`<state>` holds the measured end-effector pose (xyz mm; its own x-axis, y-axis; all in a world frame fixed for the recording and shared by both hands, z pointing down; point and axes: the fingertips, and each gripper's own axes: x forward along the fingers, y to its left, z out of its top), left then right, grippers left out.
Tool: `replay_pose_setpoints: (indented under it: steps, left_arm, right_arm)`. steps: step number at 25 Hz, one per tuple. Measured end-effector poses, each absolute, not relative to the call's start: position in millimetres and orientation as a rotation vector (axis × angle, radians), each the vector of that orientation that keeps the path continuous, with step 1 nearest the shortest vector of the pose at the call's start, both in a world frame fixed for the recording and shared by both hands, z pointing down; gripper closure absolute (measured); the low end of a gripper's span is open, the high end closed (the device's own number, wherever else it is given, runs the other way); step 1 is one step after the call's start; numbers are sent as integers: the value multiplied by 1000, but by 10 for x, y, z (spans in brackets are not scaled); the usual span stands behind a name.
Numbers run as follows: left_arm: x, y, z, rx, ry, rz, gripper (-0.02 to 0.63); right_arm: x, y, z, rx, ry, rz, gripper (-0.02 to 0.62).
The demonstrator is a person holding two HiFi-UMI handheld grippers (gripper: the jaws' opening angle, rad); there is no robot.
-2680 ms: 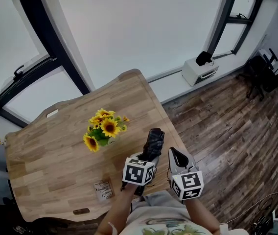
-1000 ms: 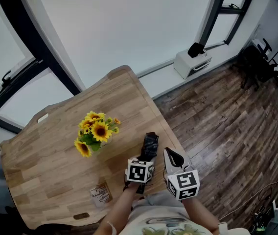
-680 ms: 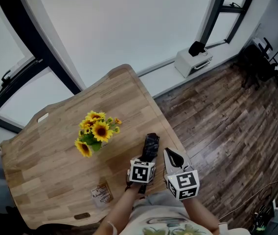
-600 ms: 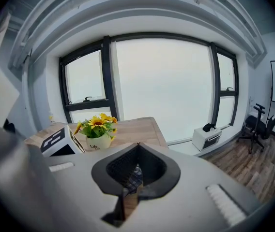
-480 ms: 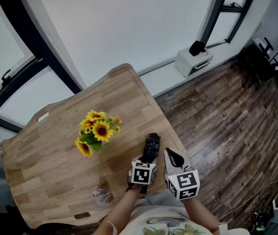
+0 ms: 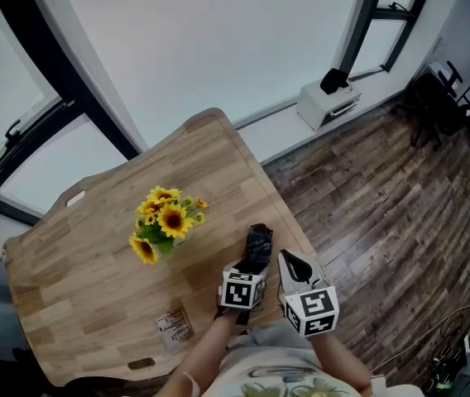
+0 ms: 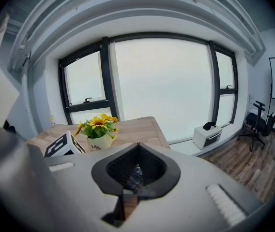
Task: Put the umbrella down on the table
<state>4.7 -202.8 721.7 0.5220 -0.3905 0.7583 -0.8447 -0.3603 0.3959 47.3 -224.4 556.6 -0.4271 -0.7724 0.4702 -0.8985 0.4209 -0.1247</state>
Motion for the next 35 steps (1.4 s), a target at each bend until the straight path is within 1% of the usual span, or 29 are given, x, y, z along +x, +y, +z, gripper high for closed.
replay_pose_setpoints:
  steps: [6,10,17,26,27,29,35]
  left_arm:
    - [26,-2042,7213,1942,-984,702,268]
    - [-47,-2077,7110,1962,-1009,687,249]
    - [-159,-2123,6760,2019,-1051,619,247]
    - [-229,-2139,5995,2168,-1132,459,252]
    - [-235,-2137,5910,2188,-1143,441,269]
    - [-242,-2120,5762,2225,-1158,401,350]
    - [-244,-1976,5445,2309,-1186,345,482]
  right_arm:
    - [502,-2218,5528,1437,-2348,518,594]
    - [493,-2176,5516,1431,-2354,517,595]
    - [437,-2090,5427,1419,-2378,501,594]
    - [414,-1938,5298,1421,-2410,478,595]
    - [417,-1918,5280,1422,-2414,474,595]
    - [420,-1878,5239,1423,-2425,467,595]
    - [415,-1733,5098,1429,-2466,443,595]
